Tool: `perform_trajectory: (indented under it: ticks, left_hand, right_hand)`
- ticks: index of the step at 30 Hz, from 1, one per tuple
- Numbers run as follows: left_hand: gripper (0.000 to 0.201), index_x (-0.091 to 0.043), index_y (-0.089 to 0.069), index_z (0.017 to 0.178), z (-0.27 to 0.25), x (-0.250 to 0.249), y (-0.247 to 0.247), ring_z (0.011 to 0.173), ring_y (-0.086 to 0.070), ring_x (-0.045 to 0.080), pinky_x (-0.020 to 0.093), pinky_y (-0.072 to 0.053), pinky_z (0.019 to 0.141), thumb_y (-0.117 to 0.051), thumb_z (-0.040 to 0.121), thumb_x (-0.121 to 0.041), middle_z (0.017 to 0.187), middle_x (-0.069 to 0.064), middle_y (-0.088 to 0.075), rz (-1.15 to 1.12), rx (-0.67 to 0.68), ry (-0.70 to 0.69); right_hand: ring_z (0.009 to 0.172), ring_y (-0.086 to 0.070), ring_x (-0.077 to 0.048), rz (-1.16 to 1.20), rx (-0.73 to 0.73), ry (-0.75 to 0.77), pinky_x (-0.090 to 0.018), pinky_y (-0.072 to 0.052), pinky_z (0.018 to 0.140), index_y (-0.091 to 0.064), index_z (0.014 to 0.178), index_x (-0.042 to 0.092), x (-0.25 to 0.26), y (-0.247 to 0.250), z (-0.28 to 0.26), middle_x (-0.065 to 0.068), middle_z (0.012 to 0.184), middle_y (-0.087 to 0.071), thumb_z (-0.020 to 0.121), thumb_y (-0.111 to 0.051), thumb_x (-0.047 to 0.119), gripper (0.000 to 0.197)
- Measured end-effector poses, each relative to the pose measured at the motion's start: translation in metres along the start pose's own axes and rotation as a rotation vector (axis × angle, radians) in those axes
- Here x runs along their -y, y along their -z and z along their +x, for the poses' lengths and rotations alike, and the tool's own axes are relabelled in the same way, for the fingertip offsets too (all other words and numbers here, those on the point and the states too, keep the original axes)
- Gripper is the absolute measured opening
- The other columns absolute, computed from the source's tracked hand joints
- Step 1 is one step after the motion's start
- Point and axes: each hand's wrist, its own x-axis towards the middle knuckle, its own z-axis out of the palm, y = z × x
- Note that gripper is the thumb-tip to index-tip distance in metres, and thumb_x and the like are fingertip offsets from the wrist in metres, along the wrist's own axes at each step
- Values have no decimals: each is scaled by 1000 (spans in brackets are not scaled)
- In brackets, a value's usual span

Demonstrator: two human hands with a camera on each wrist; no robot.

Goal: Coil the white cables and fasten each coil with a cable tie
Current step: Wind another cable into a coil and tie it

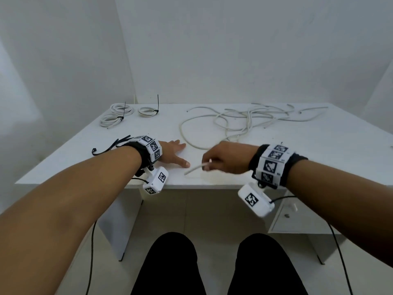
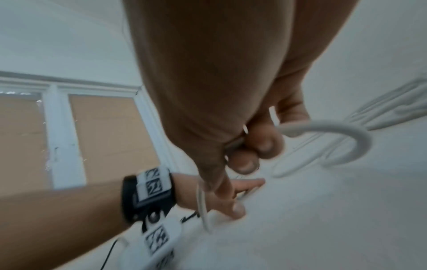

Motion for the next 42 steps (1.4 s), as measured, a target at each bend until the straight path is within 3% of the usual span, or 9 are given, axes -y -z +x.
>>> perform_trajectory:
  ticks: [3, 6, 9, 11, 16, 29, 33, 37, 42]
  left_hand:
    - [52, -15, -38, 149, -3, -1, 9, 145, -32, 25, 35, -22, 117, -43, 103, -39, 158, 7, -34, -205, -164, -68]
    - [34, -6, -64, 117, -16, -12, 22, 110, -62, 26, 37, -43, 97, -34, 104, -13, 118, 14, -67, -842, -283, -237]
    - [33, -6, -66, 100, -26, -28, 36, 70, -63, 24, 35, -53, 74, -37, 101, -21, 81, 12, -67, -1312, -223, -327]
    - [31, -13, -65, 89, -29, -34, 45, 51, -37, 17, 28, -39, 52, -38, 100, -24, 61, 3, -46, -1287, -210, -337]
    - [39, -20, -46, 71, -27, -24, 56, 49, -12, 12, 24, -9, 45, -37, 103, -41, 56, -6, -20, -1311, -119, -274]
    - [39, -18, -49, 64, -28, -16, 66, 45, -12, 8, 18, -22, 39, -39, 98, -33, 53, -9, -17, -2043, 199, -773]
    - [37, -18, -46, 60, -19, -18, 72, 43, -14, 10, 21, -19, 40, -44, 94, -33, 50, -9, -19, -2171, 210, -942]
    - [37, -13, -45, 61, -15, -29, 84, 43, -18, 13, 25, -20, 42, -50, 94, -27, 48, -5, -24, -2290, 356, -1114]
    - [38, -17, -39, 67, 8, -30, 102, 38, -23, 8, 21, -23, 40, -36, 103, -29, 46, -6, -29, -2328, -308, -792]
  right_hand:
    - [81, -51, -8, 46, -106, -18, -26, -37, 73, -68, 110, 24, -15, 18, 13, 14, 87, -56, 100, -53, 40, 24]
    - [82, -50, -9, 44, -170, -33, -25, -34, 71, -69, 107, 22, -25, 29, 29, 11, 88, -56, 99, -54, 38, 23]
    - [71, -48, -2, 86, -246, -66, -23, -33, 66, -70, 99, 21, -32, 40, 45, 16, 75, -53, 98, -56, 36, 20]
    - [63, -47, 0, 148, -302, -82, -23, -33, 63, -69, 88, 23, -35, 48, 54, 14, 67, -51, 96, -58, 35, 18]
    - [53, -38, -17, 514, -421, -105, -24, -35, 52, -63, 85, 16, -47, 55, 72, -2, 60, -48, 84, -76, 34, 23]
    - [61, -50, -13, 1188, -525, -29, -32, -52, 63, -62, 89, 11, -79, 51, 105, -1, 71, -54, 90, -69, 10, 7]
    - [55, -47, -13, 1211, -692, -65, -28, -44, 53, -62, 84, 15, -74, 41, 120, 0, 67, -53, 92, -68, 14, 10]
    - [46, -40, -3, 823, -736, -63, -23, -35, 49, -64, 78, 13, -57, 27, 128, 6, 57, -48, 95, -61, 13, 17]
    - [60, -48, -20, 540, -619, -39, -30, -41, 62, -59, 65, 29, -52, 22, 140, -11, 66, -59, 98, -53, 22, 34]
